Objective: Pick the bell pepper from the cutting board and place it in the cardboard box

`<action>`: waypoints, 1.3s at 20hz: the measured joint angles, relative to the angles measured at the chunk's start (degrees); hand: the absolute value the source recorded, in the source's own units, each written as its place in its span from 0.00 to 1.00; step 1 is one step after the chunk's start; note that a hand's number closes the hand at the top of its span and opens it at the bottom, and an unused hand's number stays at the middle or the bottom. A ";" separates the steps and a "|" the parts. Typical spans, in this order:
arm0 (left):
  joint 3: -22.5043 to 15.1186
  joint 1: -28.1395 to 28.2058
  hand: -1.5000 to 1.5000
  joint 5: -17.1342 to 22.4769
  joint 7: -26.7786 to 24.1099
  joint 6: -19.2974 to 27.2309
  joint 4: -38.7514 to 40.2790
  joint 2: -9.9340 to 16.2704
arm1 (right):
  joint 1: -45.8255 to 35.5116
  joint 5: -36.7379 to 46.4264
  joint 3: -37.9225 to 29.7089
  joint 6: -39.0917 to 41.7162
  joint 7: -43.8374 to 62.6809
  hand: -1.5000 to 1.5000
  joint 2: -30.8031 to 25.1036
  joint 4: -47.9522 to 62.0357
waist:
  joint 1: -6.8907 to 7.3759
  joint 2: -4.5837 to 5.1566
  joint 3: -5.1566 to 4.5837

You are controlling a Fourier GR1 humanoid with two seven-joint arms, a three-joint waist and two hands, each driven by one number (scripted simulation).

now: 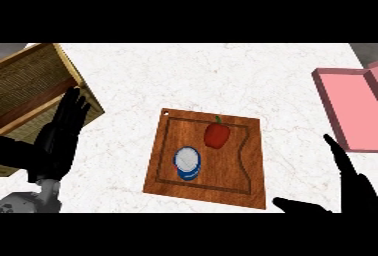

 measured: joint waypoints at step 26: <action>2.84 -1.71 0.50 -2.47 1.64 -2.66 2.13 -2.94 | -30.34 9.51 1.75 11.76 12.42 0.00 22.36 20.11 | 0.10 -0.19 0.39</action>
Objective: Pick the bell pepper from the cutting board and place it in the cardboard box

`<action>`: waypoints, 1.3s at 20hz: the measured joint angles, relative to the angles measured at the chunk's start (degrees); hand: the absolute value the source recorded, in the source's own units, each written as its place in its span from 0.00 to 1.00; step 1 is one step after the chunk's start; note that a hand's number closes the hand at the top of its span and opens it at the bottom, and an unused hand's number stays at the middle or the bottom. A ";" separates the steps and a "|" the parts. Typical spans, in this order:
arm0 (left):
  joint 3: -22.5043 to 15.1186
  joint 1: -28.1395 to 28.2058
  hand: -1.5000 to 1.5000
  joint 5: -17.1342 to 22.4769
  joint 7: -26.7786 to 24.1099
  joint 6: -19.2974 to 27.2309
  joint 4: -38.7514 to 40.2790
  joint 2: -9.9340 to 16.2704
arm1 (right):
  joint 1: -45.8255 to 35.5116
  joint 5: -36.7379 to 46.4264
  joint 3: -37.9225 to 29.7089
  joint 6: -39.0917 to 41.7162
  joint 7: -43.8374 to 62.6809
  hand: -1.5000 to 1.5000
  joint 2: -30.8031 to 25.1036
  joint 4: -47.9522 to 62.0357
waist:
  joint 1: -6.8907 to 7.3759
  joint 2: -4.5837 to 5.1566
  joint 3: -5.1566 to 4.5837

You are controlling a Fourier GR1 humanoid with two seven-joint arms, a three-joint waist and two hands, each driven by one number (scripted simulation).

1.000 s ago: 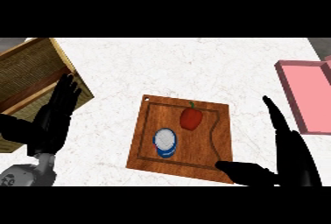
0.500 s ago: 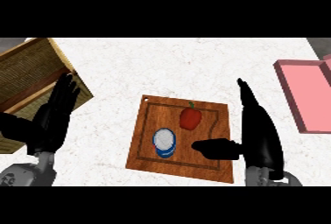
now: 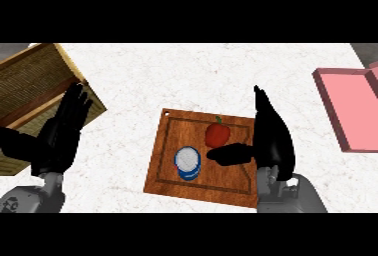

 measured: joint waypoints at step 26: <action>3.76 0.15 0.50 -3.72 3.18 -3.14 -0.87 -2.85 | -0.51 0.56 1.79 -7.81 -2.45 0.00 0.46 12.83 | -0.29 -0.03 0.04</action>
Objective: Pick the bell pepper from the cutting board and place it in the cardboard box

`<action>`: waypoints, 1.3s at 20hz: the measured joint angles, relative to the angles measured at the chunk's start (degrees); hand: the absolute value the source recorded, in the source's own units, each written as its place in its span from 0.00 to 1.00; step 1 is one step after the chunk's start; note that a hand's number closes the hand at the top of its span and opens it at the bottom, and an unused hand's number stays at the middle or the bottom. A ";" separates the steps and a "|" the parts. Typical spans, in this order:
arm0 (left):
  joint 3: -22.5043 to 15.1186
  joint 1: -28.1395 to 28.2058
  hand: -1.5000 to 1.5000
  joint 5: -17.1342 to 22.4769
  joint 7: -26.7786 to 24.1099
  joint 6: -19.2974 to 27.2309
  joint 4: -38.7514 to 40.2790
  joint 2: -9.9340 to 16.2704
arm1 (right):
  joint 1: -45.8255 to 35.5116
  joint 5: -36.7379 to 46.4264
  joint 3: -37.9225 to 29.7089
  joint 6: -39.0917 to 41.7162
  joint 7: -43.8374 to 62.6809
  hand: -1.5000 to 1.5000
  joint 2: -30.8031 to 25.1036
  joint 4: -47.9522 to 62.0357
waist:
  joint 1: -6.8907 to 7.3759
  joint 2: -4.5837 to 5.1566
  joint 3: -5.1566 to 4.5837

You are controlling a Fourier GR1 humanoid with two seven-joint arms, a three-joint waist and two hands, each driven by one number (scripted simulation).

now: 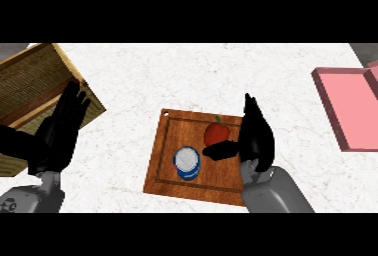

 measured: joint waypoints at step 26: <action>3.13 0.00 0.50 -5.15 -0.25 -3.25 1.20 -4.73 | -3.85 -5.90 3.47 -7.37 -3.26 0.00 0.01 13.71 | 0.12 0.01 0.02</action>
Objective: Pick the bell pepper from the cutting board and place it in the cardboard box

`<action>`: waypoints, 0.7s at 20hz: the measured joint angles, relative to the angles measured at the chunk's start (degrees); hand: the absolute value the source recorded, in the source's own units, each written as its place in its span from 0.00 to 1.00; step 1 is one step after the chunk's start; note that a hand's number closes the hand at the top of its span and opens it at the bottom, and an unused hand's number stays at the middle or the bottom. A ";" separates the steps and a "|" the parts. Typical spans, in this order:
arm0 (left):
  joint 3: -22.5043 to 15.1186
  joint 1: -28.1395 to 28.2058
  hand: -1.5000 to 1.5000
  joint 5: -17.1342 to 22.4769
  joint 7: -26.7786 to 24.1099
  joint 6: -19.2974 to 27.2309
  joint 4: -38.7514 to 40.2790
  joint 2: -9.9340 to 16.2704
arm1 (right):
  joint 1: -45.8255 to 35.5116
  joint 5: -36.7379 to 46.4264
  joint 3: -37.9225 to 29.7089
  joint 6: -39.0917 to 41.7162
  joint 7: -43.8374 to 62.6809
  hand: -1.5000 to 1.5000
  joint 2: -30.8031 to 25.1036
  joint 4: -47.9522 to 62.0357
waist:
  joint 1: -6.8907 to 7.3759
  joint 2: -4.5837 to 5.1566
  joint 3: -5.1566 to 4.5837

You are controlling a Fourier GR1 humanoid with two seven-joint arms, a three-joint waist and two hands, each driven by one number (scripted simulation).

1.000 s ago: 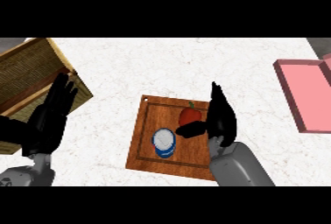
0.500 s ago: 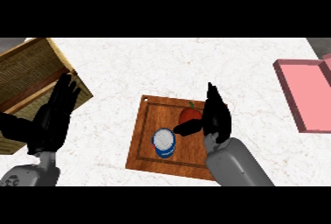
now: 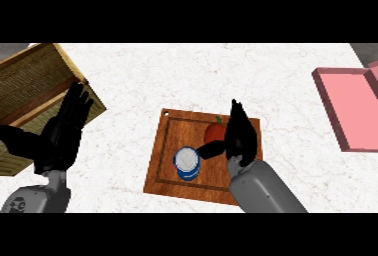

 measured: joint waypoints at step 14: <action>1.71 1.59 0.50 -2.18 1.40 -2.08 -2.02 -2.54 | -1.95 6.63 1.56 0.09 -1.37 1.00 0.10 3.35 | -0.12 -0.04 -0.03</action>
